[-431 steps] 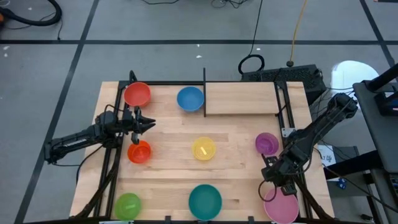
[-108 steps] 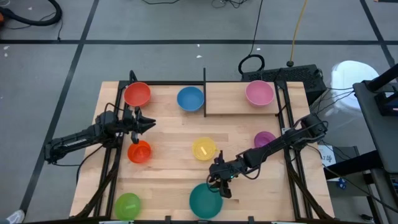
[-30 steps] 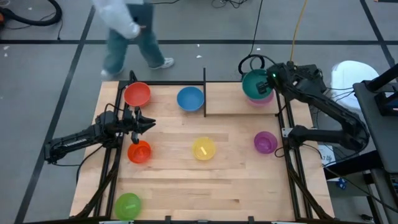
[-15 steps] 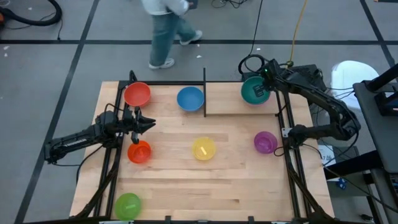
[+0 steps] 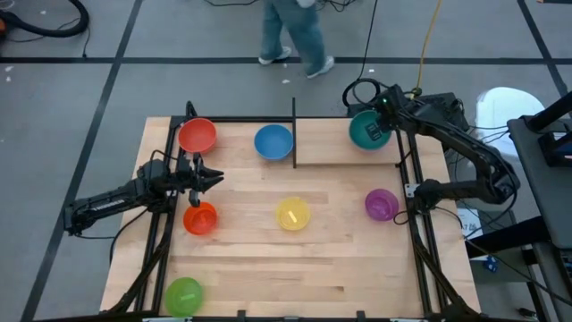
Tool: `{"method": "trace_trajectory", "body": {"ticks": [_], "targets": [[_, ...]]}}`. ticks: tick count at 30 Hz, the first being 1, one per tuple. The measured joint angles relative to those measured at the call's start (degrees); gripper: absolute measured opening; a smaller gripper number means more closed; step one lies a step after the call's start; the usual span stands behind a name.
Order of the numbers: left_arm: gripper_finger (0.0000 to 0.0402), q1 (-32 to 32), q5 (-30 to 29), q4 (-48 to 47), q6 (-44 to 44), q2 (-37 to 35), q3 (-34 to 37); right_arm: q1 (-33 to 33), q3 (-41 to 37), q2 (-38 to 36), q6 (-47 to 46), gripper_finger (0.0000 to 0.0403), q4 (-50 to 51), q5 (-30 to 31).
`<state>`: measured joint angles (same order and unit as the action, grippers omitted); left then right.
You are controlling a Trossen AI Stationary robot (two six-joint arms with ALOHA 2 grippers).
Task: Place and stack bowls onto a shelf
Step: Stack the green bowl on top of the pink bowl on the shelf, then stack the blue bowl on top of the green bowl on the shelf
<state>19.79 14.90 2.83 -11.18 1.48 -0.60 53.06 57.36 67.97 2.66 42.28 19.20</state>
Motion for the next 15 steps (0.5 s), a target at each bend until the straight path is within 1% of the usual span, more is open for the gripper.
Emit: {"method": "trace_trajectory", "body": {"ticks": [4,7,8,10,15], "targets": [[0.0088,0.0,0.0,0.0,0.4,0.0,0.0,0.0,0.0,-1.5,1.5,0.0138,-0.1,0.0],[0.0088,0.0,0.0,0.0,0.5,0.0,0.0,-0.2,0.0,-3.3,1.5,0.0147,-0.3,-0.4],[0.0088,0.0,0.0,0.0,0.5,0.0,0.0,-0.3,0.0,-4.0,1.5,0.0148,-0.4,-1.4],[0.0088,0.0,0.0,0.0,0.6,0.0,0.0,-0.7,0.0,-5.6,1.6,0.0147,-1.1,-5.1],[0.0088,0.0,0.0,0.3,-0.1,0.0,0.0,-2.5,0.0,-9.6,0.7,0.0137,-7.2,-24.3]]}}
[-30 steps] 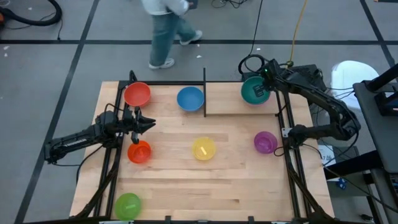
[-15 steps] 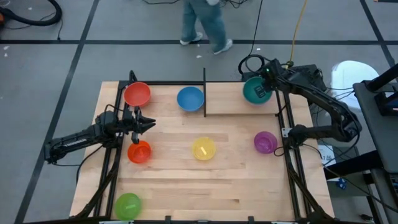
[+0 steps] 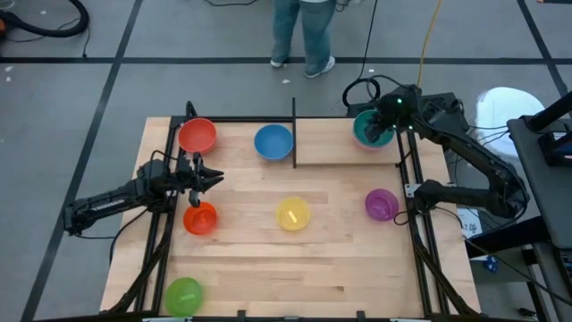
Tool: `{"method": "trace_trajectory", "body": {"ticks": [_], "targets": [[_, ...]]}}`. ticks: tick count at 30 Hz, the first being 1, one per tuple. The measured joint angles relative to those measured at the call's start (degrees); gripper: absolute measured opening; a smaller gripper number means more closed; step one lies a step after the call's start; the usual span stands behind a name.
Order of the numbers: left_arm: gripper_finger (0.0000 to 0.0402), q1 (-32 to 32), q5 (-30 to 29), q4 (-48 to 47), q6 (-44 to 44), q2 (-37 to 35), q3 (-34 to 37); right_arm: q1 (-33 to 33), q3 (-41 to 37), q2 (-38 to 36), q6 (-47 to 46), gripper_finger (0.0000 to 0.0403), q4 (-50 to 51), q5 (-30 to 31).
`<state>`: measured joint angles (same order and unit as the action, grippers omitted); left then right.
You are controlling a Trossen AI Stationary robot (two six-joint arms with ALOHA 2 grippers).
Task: Place and stack bowls onto a shelf
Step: Stack the blue bowl on top of the green bowl on the shelf
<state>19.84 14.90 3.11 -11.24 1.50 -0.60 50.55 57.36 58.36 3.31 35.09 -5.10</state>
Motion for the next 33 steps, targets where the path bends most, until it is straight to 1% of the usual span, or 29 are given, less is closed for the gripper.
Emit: {"method": "trace_trajectory", "body": {"ticks": [2,4,5,11,14,19,23,26,29,30,33], "targets": [[0.0088,0.0,0.0,1.1,-1.7,0.0,0.0,-1.4,0.0,-1.0,0.8,0.0132,-3.0,-6.0],[0.0088,0.0,0.0,2.8,-3.4,0.0,0.0,-3.1,0.0,-1.6,2.4,0.0128,-5.3,-9.5],[0.0088,0.0,0.0,3.4,-4.8,0.0,0.0,-4.0,0.0,-1.8,3.2,0.0126,-6.0,-10.2],[0.0088,0.0,-0.1,6.9,-15.4,0.0,0.0,-8.4,0.0,-2.1,3.9,0.0123,-7.3,-10.2],[0.0088,0.0,-0.2,9.2,-15.9,0.0,0.0,-10.4,0.0,-2.1,3.9,0.0123,-7.3,-10.2],[0.0088,0.0,-0.2,11.7,-13.4,0.0,0.0,-14.3,0.0,-2.1,4.7,0.0123,-7.8,-10.2],[0.0085,0.0,-0.2,11.8,-15.9,0.0,0.0,-17.0,0.0,-2.1,4.9,0.0123,-9.4,-10.2],[0.006,0.0,-0.4,12.1,-15.0,0.0,0.0,-19.0,0.0,-2.1,4.9,0.0123,-11.2,-10.2],[0.0017,0.0,-1.8,12.1,-13.6,0.0,0.0,-21.0,0.0,-2.1,5.1,0.0123,-11.7,-10.2],[0.0009,0.0,-2.4,12.1,-13.1,0.0,0.0,-21.8,0.0,-2.1,5.5,0.0123,-11.7,-10.2],[0.0007,0.0,-4.3,9.3,-9.8,0.0,-2.2,-24.6,0.0,-2.1,7.3,0.0123,-12.0,-10.2]]}}
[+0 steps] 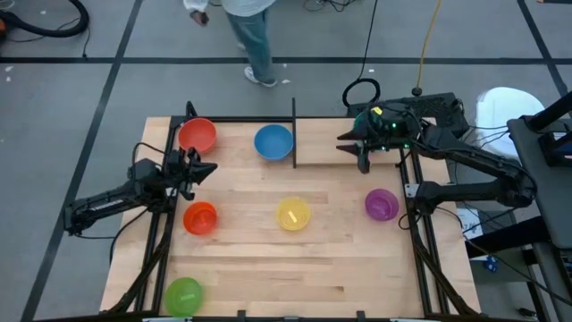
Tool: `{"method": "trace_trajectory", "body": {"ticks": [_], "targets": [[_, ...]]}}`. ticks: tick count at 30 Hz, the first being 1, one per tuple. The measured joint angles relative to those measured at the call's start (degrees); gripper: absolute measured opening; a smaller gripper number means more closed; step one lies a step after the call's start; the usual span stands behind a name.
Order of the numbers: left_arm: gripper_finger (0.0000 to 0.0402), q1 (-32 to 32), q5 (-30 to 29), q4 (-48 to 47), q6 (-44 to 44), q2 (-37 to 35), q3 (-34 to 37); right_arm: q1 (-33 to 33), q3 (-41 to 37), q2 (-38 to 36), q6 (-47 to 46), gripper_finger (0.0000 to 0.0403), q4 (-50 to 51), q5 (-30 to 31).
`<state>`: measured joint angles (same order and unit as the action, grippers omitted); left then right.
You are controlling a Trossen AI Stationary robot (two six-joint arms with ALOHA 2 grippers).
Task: Place and stack bowls onto a shelf
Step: Stack the blue bowl on top of the green bowl on the shelf
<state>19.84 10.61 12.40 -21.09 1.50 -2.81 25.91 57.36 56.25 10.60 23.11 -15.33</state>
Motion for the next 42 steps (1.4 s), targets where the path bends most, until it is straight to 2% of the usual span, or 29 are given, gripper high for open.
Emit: {"method": "trace_trajectory", "body": {"ticks": [3,6,9,12,18,27,32,42], "targets": [[0.0004,0.0,-2.5,-8.2,5.4,0.0,-5.7,-3.7,0.0,0.0,1.4,0.0123,-3.1,0.0],[0.0004,0.0,-6.9,-21.5,8.7,0.8,-13.8,-6.8,0.0,0.5,2.2,0.0123,-8.7,0.1],[0.0003,0.0,-11.3,-33.5,9.2,3.3,-21.0,-9.0,0.0,2.0,1.7,0.0123,-15.3,3.0],[0.0005,0.0,-13.7,-40.4,8.8,6.6,-26.2,-9.9,0.7,4.7,2.4,0.0123,-19.1,3.6],[0.0003,0.0,-14.1,-42.7,9.3,12.2,-31.9,-10.7,9.2,13.8,2.6,0.0123,-19.9,9.5],[0.001,0.0,-13.7,-47.5,8.3,18.4,-35.3,-10.7,25.9,29.0,6.6,0.0123,-11.0,9.1],[0.0011,0.1,-13.6,-51.1,0.9,21.0,-35.3,-11.5,26.6,30.9,9.7,0.0123,-9.8,9.1],[0.0024,0.1,-13.1,-51.7,-4.6,27.3,-35.3,-13.7,26.6,29.6,11.6,0.0123,-9.0,9.1]]}}
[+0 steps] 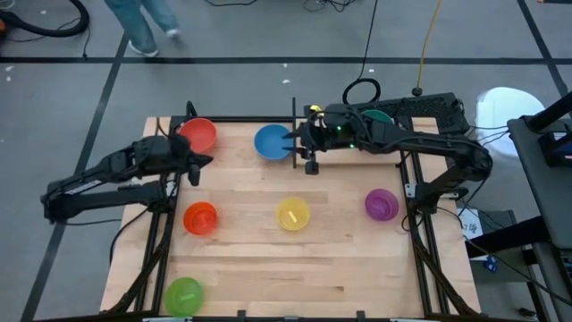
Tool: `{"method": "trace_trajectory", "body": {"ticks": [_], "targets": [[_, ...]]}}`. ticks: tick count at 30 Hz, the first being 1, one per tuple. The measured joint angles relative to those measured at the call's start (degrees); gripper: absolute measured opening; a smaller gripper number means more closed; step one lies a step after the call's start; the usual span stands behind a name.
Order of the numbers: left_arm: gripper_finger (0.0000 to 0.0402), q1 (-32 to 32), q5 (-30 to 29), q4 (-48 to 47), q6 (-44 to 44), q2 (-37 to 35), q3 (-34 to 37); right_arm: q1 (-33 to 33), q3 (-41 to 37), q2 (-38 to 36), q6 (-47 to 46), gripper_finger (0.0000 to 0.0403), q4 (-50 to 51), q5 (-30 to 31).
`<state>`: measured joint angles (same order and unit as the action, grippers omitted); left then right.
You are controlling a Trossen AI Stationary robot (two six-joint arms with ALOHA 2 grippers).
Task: Place and stack bowls onto a shelf
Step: Stack the blue bowl on top of the green bowl on the shelf
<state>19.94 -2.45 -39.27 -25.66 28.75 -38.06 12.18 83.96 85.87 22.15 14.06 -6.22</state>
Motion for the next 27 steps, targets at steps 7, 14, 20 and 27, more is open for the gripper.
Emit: {"method": "trace_trajectory", "body": {"ticks": [7,14,20,27], "targets": [[0.0048,-0.3,1.7,0.1,8.8,8.6,0.0,-1.5,0.0,-1.2,0.0,0.0123,2.6,0.0],[0.0049,-1.8,2.0,3.8,20.5,19.1,0.0,-1.5,0.0,-2.5,0.0,0.0123,5.2,0.2],[0.0049,-2.9,2.2,8.5,23.8,25.0,0.0,-1.5,0.0,-2.6,0.0,0.0123,5.2,0.2],[0.0049,-2.9,2.2,7.6,25.0,29.3,0.0,-1.5,0.0,-2.6,0.0,0.0123,5.1,0.2]]}}
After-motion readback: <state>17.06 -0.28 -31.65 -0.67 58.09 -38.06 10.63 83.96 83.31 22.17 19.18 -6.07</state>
